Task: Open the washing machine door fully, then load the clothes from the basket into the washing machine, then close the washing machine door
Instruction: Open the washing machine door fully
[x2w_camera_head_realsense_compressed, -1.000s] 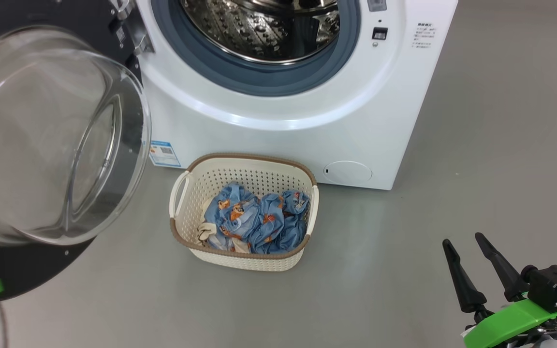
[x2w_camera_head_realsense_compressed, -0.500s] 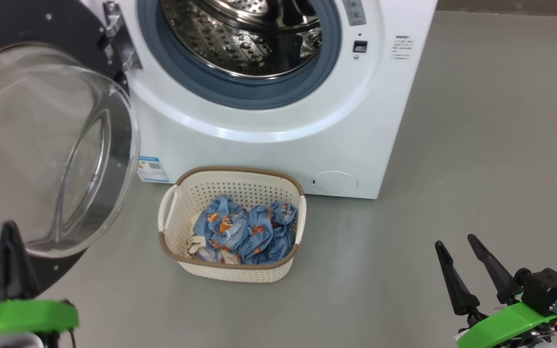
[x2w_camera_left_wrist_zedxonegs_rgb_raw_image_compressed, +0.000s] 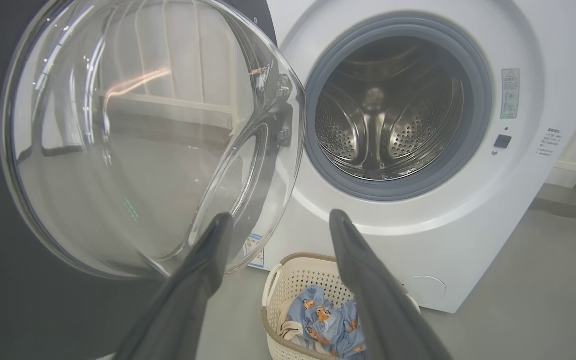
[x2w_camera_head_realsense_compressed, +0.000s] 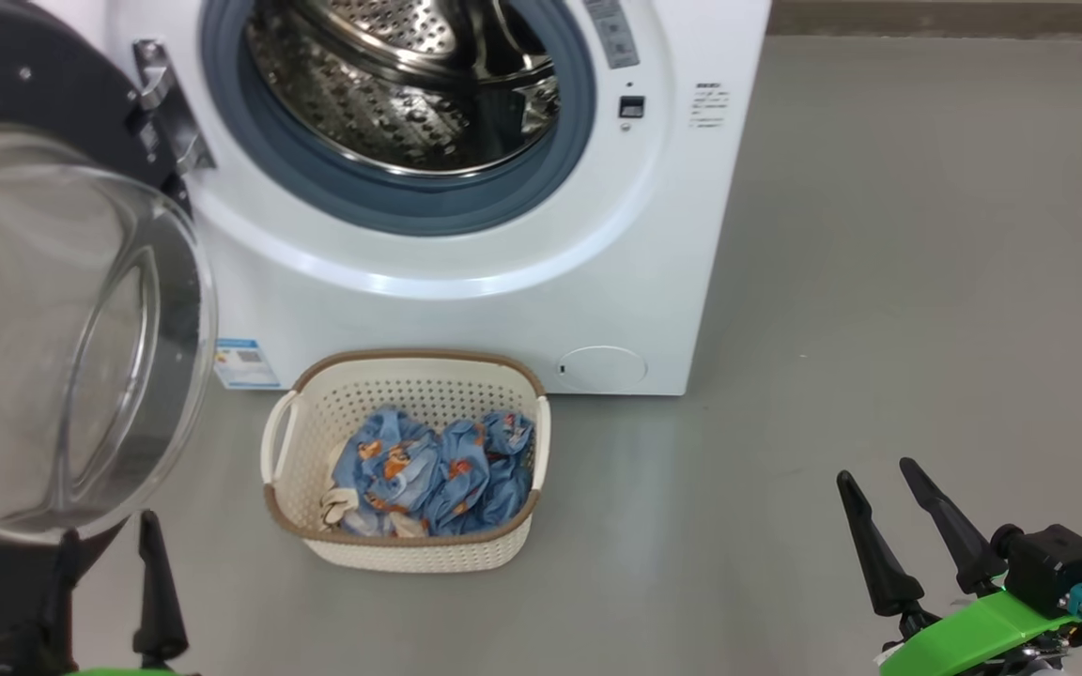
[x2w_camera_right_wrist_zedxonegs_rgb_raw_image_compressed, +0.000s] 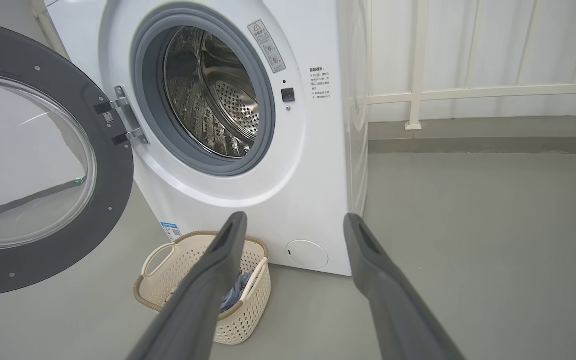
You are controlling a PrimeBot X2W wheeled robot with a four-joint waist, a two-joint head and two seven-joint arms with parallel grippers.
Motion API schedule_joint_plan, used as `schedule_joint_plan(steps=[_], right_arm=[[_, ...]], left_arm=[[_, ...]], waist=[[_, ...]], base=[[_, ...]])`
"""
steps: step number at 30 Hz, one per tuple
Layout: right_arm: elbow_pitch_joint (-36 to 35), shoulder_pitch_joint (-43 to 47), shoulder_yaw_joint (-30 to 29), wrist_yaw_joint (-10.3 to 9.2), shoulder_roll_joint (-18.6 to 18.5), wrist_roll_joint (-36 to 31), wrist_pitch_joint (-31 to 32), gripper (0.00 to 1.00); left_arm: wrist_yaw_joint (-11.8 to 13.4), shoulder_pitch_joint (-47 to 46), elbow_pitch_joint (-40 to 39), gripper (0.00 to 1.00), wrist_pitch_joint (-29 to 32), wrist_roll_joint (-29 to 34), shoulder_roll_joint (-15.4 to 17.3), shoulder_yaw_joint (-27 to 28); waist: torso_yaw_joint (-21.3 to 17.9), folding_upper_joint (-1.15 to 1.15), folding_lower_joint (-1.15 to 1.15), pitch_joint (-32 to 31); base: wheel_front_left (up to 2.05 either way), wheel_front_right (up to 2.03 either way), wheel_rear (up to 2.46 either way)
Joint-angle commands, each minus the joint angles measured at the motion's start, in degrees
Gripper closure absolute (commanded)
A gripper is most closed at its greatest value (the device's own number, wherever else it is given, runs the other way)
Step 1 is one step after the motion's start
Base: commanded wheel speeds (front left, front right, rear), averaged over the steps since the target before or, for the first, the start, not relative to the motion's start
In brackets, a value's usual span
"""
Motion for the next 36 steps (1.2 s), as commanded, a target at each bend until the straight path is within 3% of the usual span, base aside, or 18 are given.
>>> schedule_joint_plan(steps=[1, 17, 23, 36], right_arm=[[-1.7, 0.5, 1.3, 0.16, -0.3, -0.6, -0.3, 0.00], [-3.3, 4.4, 1.0, 0.16, -0.2, -1.8, -0.3, 0.00], [-4.2, 5.7, 0.3, 0.16, -0.3, -2.5, -0.3, 0.00], [-5.5, 6.3, -1.5, 0.16, 0.3, -4.1, -0.3, 0.00]], left_arm=[[0.7, 0.0, -1.9, 0.00, -0.3, -0.7, 1.0, 0.9], [1.8, 5.7, -2.9, 0.00, -0.3, 1.7, 1.0, -3.0], [1.7, 7.4, -3.3, 0.00, -0.3, 1.5, 1.0, -3.3], [4.4, 9.6, -4.9, 0.00, -0.3, 1.1, 1.0, -4.1]], waist=[[-1.3, 0.00, 0.00, -1.0], [-6.8, 0.00, 0.00, -4.3], [-7.4, 0.00, 0.00, -4.9], [-7.4, 0.00, 0.00, -4.7]], base=[[0.00, 0.00, 0.00], [0.00, 0.00, 0.00], [0.00, 0.00, 0.00], [0.00, 0.00, 0.00]])
